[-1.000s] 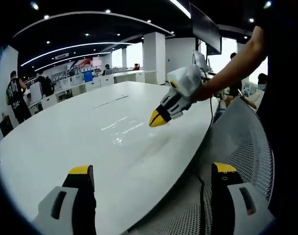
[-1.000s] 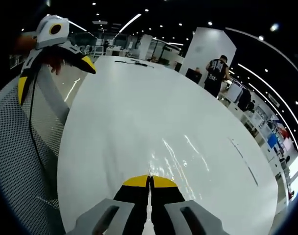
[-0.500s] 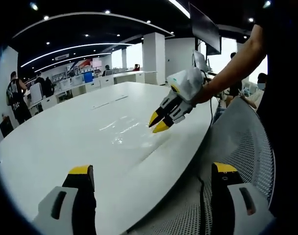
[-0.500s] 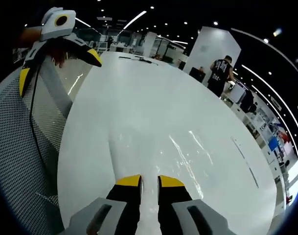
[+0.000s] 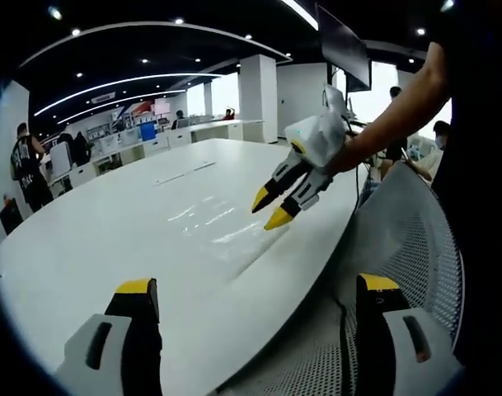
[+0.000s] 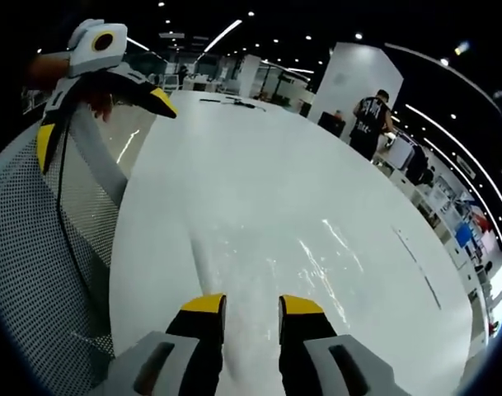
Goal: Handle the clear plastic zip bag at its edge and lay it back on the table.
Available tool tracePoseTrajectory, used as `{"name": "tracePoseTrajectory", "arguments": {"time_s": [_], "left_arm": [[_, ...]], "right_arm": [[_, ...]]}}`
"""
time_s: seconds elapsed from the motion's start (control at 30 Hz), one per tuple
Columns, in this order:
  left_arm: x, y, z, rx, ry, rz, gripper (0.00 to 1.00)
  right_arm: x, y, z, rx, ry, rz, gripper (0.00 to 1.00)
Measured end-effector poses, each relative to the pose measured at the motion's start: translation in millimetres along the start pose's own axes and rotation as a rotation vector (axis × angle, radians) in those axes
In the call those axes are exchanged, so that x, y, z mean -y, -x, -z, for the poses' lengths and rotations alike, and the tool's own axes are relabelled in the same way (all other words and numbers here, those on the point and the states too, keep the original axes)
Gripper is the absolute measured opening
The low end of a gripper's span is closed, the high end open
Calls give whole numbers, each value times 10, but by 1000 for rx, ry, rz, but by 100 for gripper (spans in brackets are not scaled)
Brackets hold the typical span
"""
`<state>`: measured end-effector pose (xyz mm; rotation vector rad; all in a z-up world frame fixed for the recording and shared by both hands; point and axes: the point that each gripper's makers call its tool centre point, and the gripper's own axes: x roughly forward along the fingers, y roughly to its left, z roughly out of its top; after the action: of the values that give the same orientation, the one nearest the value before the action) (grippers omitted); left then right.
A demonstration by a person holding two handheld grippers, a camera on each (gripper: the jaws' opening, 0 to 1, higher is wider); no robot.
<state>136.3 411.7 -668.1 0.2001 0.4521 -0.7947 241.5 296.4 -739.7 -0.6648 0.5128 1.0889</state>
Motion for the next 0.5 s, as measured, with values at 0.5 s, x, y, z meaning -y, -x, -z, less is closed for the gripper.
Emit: {"name": "tracePoseTrajectory", "arguments": {"time_s": [0.5], "left_arm": [[-33, -52, -45, -6, -24, 16, 99]], "right_arm": [[204, 332, -90, 79, -163, 69, 55]]}}
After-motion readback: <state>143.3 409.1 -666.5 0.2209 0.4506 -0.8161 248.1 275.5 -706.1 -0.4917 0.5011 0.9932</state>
